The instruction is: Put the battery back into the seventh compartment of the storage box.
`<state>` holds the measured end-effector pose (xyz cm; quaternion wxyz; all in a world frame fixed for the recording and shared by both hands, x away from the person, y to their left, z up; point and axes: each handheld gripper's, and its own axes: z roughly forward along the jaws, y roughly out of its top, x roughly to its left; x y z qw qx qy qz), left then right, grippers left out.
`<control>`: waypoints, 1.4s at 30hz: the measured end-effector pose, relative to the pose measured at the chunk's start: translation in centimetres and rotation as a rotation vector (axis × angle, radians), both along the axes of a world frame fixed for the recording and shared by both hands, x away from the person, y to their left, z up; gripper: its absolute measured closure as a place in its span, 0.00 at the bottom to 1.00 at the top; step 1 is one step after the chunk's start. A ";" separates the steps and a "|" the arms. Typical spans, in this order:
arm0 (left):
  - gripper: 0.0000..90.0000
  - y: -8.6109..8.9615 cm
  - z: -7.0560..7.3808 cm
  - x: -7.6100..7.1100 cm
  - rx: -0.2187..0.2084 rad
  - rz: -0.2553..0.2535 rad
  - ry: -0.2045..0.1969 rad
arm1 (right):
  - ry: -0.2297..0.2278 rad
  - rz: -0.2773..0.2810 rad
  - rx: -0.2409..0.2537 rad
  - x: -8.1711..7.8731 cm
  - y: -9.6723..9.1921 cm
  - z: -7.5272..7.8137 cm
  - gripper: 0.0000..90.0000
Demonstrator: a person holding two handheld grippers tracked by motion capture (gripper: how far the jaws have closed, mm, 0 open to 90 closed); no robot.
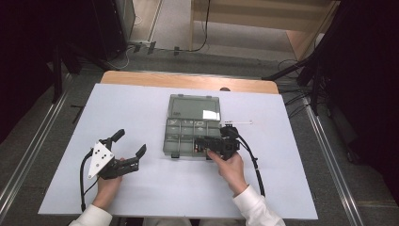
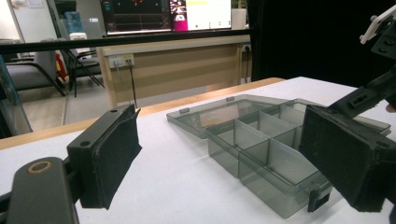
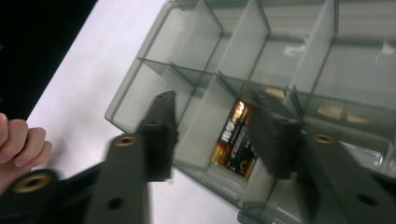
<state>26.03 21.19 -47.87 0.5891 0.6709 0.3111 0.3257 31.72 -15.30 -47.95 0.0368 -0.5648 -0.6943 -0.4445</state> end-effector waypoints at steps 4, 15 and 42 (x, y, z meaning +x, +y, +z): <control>0.13 0.0 0.0 0.0 0.000 -0.001 0.002 | -0.040 0.031 -0.012 0.0 0.0 0.3 0.21; 0.13 0.0 0.0 0.0 -0.003 0.000 0.001 | -0.177 0.092 -0.097 -0.8 0.5 1.0 0.00; 0.13 -0.1 0.1 0.2 -0.014 -0.001 -0.005 | -0.362 -0.051 -0.165 -3.4 -4.1 2.4 0.00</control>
